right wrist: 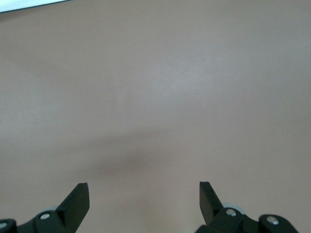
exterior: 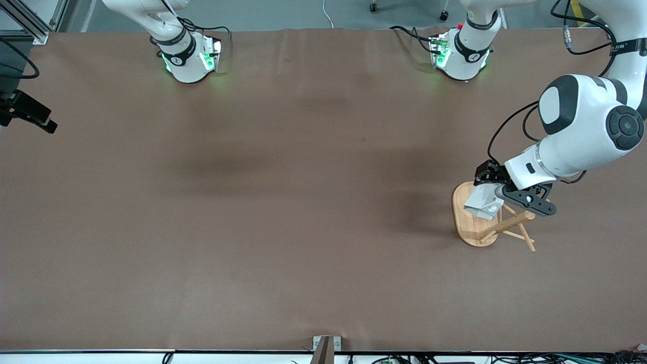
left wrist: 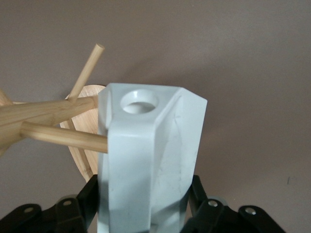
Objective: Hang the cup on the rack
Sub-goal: 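Slide the cup handle hole over the peg with the left gripper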
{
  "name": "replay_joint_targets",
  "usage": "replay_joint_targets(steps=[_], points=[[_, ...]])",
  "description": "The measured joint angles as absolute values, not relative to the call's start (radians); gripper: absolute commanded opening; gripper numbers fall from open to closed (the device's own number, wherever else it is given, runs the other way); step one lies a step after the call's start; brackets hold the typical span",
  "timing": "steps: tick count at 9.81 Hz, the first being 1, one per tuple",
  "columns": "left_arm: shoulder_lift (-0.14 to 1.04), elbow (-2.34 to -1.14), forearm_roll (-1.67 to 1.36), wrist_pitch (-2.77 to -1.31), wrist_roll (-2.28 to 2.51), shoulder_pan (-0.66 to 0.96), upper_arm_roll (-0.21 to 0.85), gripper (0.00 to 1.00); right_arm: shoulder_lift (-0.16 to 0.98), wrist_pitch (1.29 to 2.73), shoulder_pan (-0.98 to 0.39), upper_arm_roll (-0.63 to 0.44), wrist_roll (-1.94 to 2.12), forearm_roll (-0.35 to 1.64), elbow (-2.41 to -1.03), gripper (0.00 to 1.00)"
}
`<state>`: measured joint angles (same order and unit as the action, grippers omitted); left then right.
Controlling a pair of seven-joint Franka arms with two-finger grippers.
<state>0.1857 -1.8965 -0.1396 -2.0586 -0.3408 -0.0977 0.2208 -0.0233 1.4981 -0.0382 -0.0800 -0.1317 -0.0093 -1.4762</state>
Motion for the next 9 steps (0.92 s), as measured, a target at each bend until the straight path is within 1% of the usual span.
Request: replay_joint_targets(steps=[1, 2, 3, 4, 5, 6, 9], points=[[0.187, -1.896, -0.14, -2.059, -0.341, -0.098, 0.22, 0.29, -0.023, 1.498, -0.038, -0.08, -0.131, -0.009, -1.476, 1.0], [0.189, -1.896, -0.14, -2.059, -0.341, -0.098, 0.22, 0.37, -0.023, 1.498, -0.038, -0.08, -0.131, -0.009, -1.476, 1.0], [0.193, -1.895, -0.14, -2.059, -0.341, -0.099, 0.22, 0.47, -0.023, 1.498, -0.038, -0.08, -0.131, -0.009, -1.476, 1.0], [0.196, -1.893, -0.14, -2.059, -0.341, -0.103, 0.22, 0.6, -0.023, 1.498, -0.038, -0.08, -0.13, -0.009, -1.476, 1.0], [0.197, -1.885, -0.14, -2.06, -0.342, -0.117, 0.22, 0.83, -0.023, 1.498, -0.038, -0.08, -0.13, -0.009, -1.476, 1.0], [0.198, -1.882, -0.14, -2.06, -0.355, -0.13, 0.22, 1.0, -0.022, 1.498, -0.038, -0.08, -0.13, -0.009, -1.476, 1.0], [0.198, -1.876, -0.14, -2.06, -0.368, -0.133, 0.22, 1.0, -0.022, 1.498, -0.038, -0.08, -0.13, -0.009, -1.476, 1.0]])
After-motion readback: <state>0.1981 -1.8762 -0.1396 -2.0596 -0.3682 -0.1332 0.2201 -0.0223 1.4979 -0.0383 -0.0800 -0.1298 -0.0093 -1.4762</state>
